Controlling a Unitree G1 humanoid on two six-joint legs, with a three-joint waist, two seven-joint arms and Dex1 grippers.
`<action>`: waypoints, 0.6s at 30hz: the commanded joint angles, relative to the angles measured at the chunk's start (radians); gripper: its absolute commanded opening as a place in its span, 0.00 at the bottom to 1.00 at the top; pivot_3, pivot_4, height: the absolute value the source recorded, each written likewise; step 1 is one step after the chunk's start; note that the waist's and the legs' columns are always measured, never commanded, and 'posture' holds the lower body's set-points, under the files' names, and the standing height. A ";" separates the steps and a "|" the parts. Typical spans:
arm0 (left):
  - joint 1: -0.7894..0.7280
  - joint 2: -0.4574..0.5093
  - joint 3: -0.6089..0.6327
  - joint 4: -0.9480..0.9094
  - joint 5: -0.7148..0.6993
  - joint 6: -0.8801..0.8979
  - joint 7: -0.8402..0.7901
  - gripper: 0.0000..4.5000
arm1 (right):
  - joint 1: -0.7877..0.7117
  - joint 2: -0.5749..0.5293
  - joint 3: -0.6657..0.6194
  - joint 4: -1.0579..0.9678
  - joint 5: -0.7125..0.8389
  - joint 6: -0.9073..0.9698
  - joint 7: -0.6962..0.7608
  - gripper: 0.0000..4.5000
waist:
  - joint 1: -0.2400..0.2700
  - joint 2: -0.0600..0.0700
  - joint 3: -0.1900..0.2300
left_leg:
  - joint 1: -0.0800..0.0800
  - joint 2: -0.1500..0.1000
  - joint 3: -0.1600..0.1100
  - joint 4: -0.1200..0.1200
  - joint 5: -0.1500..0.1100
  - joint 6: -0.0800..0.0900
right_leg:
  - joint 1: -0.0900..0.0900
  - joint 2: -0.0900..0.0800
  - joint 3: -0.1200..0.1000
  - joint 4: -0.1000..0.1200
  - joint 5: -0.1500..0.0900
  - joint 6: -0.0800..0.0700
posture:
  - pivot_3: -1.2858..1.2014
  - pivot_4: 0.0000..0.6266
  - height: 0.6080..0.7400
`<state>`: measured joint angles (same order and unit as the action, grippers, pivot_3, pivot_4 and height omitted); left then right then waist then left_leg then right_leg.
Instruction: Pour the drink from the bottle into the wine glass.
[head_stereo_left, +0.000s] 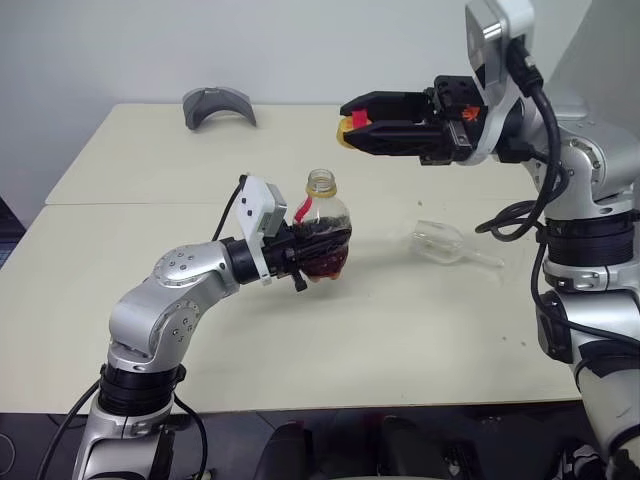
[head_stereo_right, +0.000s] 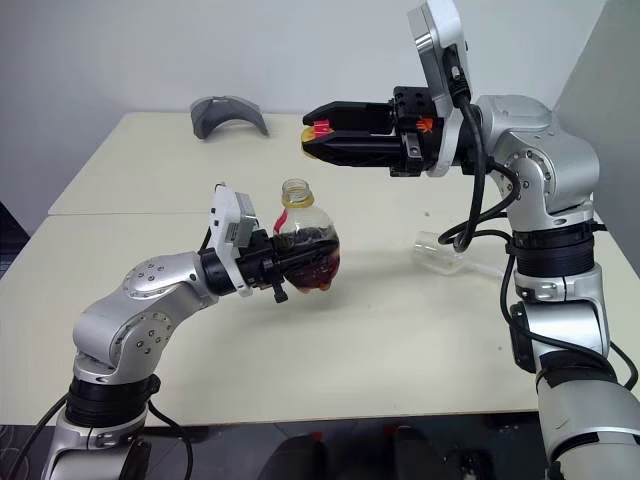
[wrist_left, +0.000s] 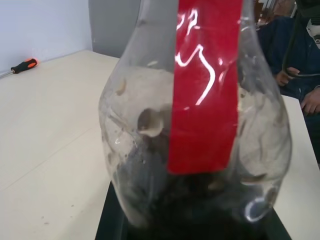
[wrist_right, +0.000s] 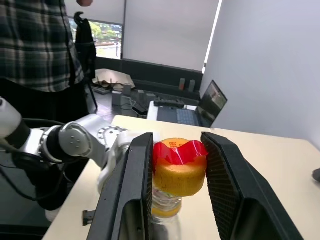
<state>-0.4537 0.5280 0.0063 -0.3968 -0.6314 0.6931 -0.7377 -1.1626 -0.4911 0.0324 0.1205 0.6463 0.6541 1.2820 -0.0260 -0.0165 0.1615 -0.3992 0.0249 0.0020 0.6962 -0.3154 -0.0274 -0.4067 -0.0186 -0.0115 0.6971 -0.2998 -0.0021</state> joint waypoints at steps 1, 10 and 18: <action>-0.037 0.003 0.019 -0.021 -0.014 -0.016 -0.003 0.19 | -0.019 0.001 -0.022 -0.032 0.007 -0.002 -0.025 0.27 | 0.000 0.000 0.000 | 0.000 0.000 0.000 0.000 0.000 0.000 | 0.000 0.000 0.000 0.000 0.000 0.000 | 0.52 0.24 1.00; 0.024 0.024 0.046 -0.070 -0.033 -0.001 0.013 0.19 | 0.302 -0.094 -0.118 -0.316 0.078 0.163 -0.227 0.27 | 0.006 0.000 0.000 | 0.000 0.000 0.000 0.000 0.000 0.000 | 0.001 0.000 0.000 0.000 0.000 0.000 | 0.52 0.24 1.00; 0.067 0.014 0.045 -0.103 -0.057 0.014 0.035 0.19 | 0.750 -0.091 -0.200 -0.670 0.051 0.196 -0.528 0.27 | 0.018 0.000 0.001 | 0.000 0.000 0.000 0.000 0.000 0.000 | 0.001 0.000 0.000 0.000 0.000 0.000 | 0.52 0.24 1.00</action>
<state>-0.3668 0.5448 0.0331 -0.4652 -0.6672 0.7177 -0.7069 -0.4159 -0.5892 -0.1282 -0.4638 0.6946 0.8577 0.8216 -0.0079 -0.0164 0.1622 -0.3988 0.0248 0.0022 0.6963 -0.3154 -0.0274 -0.4057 -0.0184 -0.0110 0.6974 -0.2999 -0.0018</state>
